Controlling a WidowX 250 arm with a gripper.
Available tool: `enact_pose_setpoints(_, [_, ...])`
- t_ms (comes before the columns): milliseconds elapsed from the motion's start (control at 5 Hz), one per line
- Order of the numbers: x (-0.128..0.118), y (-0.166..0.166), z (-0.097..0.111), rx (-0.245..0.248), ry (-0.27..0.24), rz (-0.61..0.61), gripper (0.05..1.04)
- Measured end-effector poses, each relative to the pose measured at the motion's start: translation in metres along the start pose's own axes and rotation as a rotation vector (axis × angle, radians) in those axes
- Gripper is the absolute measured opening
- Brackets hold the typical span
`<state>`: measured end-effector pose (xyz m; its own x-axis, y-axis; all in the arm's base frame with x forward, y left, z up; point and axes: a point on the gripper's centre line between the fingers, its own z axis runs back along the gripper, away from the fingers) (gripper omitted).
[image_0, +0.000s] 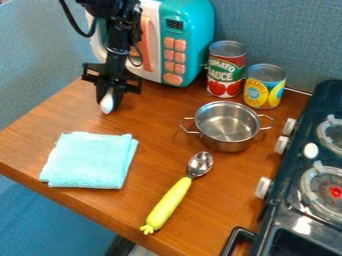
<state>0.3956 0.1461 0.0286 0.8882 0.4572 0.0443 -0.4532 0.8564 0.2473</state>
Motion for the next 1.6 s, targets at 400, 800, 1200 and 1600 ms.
enact_pose_setpoints(400, [-0.016,0.024,0.03,0.062,-0.049,-0.007,0.312])
enact_pose_setpoints(800, [-0.069,0.061,-0.01,0.123,0.163,-0.039,0.313])
enact_pose_setpoints(1200, [-0.089,0.081,-0.006,0.143,0.194,-0.061,0.312])
enact_pose_setpoints(1600, [-0.092,0.089,-0.012,0.123,0.197,-0.056,0.313])
